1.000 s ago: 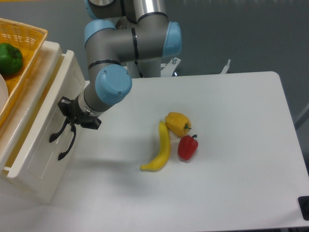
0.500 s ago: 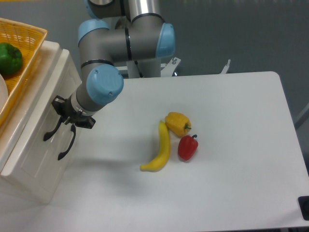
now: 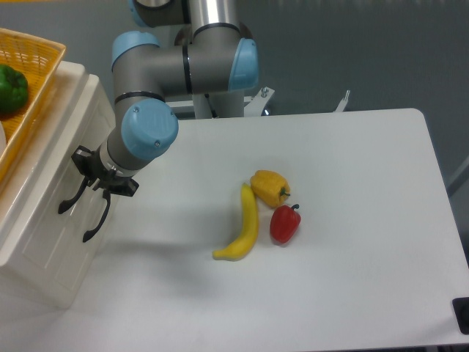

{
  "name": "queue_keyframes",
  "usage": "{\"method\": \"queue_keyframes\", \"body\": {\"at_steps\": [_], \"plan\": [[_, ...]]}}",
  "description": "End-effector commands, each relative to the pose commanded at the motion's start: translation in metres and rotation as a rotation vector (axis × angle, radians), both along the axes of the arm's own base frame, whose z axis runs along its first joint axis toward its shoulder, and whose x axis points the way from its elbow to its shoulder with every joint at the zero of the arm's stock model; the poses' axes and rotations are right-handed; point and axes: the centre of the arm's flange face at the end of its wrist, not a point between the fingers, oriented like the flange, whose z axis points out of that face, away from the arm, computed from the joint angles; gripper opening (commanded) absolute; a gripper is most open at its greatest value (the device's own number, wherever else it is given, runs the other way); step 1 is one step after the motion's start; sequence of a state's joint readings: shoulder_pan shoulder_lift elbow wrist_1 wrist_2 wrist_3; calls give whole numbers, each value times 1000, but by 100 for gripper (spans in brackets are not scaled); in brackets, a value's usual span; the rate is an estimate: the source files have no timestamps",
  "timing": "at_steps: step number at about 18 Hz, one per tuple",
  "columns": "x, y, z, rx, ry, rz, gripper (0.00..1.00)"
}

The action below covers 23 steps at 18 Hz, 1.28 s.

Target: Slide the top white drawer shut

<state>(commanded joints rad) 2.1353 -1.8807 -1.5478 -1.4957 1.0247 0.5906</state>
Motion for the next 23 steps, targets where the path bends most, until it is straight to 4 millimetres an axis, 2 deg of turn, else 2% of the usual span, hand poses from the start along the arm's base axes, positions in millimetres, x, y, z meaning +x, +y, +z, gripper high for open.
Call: {"method": "queue_keyframes", "body": {"at_steps": [2, 5, 8, 12, 14, 16, 19, 23], "plan": [[-8, -2, 2, 4, 3, 14, 47], [-32, -7, 5, 10, 7, 52, 47], [-70, -20, 13, 24, 16, 111, 48], [-130, -38, 28, 68, 51, 207, 50], [-166, -50, 33, 113, 94, 261, 63], [-195, -63, 32, 123, 149, 301, 100], [-232, -85, 26, 63, 270, 334, 100], [-285, -107, 9, 15, 468, 327, 100]]}}
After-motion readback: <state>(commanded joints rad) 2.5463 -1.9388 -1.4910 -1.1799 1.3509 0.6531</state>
